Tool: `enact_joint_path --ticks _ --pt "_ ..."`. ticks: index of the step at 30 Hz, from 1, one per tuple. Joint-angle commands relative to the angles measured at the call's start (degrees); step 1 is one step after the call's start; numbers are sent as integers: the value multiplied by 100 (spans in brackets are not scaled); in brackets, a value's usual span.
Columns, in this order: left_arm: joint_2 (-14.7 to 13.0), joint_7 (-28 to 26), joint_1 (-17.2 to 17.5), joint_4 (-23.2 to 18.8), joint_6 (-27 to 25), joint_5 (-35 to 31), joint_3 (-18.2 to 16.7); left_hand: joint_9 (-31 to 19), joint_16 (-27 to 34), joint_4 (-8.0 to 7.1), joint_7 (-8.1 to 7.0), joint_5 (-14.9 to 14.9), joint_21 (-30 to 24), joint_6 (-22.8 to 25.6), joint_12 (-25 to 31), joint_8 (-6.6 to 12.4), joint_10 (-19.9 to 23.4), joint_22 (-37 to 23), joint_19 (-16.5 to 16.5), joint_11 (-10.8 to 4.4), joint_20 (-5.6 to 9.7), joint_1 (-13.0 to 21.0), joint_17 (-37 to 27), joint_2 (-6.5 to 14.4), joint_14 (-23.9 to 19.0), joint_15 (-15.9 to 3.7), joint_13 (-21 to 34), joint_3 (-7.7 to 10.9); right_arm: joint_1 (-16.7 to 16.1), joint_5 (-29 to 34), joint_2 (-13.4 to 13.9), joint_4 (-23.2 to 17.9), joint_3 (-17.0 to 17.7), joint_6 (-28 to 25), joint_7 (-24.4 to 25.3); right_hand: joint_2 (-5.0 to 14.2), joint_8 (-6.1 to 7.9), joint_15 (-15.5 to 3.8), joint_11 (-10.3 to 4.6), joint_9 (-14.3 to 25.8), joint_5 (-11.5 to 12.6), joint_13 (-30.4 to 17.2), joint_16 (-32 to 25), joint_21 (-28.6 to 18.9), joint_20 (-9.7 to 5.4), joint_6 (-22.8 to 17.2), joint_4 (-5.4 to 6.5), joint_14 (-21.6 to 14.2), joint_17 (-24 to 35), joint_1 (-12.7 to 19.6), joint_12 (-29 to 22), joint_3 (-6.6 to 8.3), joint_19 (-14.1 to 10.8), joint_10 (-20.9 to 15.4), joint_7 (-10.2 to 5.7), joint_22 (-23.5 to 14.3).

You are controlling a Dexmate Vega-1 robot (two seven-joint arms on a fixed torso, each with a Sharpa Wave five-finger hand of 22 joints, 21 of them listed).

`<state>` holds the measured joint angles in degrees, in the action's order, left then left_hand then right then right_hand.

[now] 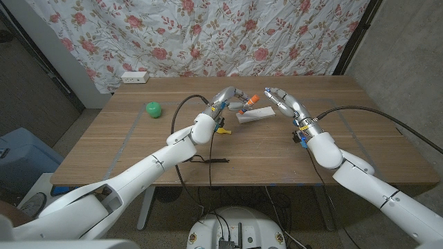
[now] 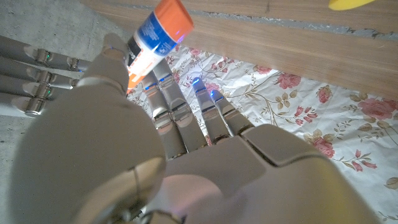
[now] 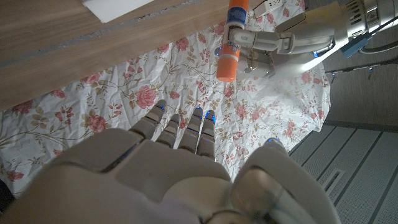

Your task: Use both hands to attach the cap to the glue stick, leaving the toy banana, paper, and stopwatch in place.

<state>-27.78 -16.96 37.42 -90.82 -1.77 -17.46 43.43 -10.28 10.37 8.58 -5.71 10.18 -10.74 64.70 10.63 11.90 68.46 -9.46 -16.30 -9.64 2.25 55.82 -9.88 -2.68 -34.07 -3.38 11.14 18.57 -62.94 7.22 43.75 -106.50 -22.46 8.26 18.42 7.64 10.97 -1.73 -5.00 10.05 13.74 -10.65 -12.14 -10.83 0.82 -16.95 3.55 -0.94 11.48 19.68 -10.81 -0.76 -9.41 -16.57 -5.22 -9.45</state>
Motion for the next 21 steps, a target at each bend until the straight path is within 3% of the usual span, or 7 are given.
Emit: enact_joint_path --ticks 1,21 --pt "-377 522 -36 -385 -219 -19 -89 -107 -21 7 -91 30 8 114 -8 -7 202 -30 60 -282 35 99 11 393 67 -870 0 -53 54 -302 52 41 85 -125 -175 8 -26 -17 46 18 -39 -2 -33 -13 37 50 38 -21 19 -40 7 19 -29 -14 -15 -17" --pt "-932 1261 -174 -765 -261 -245 -178 -113 -35 6 -176 48 22 -6 -19 -35 24 -31 149 -298 3 13 18 418 186 -846 3 -90 134 -872 -63 270 159 -120 -221 25 -60 120 130 15 -37 -3 -49 -43 47 195 48 -89 19 -92 27 44 -166 75 9 -15"
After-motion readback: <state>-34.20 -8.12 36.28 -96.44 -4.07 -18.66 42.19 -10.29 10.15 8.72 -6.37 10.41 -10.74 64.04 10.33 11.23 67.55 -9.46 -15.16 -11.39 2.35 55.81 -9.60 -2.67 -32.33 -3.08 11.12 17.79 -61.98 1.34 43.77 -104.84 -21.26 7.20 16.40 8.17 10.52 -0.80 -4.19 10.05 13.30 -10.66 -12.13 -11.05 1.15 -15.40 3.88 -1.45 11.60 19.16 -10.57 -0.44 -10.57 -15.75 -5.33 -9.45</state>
